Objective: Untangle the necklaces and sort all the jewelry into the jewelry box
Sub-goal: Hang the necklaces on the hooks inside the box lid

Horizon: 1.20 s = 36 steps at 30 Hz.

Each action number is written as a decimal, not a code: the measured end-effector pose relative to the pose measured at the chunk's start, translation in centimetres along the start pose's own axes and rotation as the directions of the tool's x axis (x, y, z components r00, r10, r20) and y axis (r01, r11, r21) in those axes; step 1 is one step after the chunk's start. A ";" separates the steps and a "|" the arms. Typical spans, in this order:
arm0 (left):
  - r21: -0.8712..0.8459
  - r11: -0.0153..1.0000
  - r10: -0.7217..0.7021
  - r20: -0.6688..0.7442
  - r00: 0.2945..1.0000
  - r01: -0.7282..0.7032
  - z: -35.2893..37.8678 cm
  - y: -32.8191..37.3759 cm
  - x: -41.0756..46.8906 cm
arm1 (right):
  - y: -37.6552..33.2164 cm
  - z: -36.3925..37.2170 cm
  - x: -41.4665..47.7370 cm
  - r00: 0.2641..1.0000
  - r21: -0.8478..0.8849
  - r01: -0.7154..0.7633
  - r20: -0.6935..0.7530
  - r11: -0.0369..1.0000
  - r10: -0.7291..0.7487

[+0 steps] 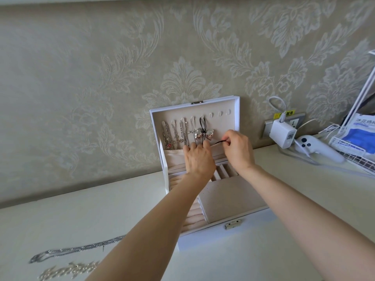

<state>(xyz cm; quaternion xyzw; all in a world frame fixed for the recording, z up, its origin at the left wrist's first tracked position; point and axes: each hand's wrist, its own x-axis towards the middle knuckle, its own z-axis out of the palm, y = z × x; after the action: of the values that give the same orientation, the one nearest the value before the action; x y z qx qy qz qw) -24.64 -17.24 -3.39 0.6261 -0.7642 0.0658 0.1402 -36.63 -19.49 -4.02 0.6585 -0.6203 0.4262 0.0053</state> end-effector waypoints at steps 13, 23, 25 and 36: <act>-0.039 0.999 -0.003 0.048 0.999 0.005 -0.5 -0.2 0.1 | -0.2 0.2 1.6 0.973 -0.048 0.230 0.042 0.972 -0.228; -0.058 0.998 0.007 0.025 1.000 -0.006 -0.6 -0.3 -0.2 | -1.8 -1.3 1.4 0.916 -0.294 0.298 0.355 0.908 -0.186; -0.086 0.996 0.012 -0.021 1.000 -0.013 -0.8 -0.5 -0.2 | -1.7 -1.6 1.3 0.941 -0.171 0.271 0.253 0.947 -0.223; -0.209 0.975 0.058 -0.082 0.995 -0.074 -1.4 -1.3 -0.5 | -0.5 -2.0 -0.5 0.999 -0.148 0.014 0.035 0.989 -0.009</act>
<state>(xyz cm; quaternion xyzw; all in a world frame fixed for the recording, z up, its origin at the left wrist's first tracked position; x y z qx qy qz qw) -23.08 -16.67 -2.35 0.5789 -0.7814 0.0125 0.2326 -37.23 -17.91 -2.73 0.6670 -0.6466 0.3674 0.0462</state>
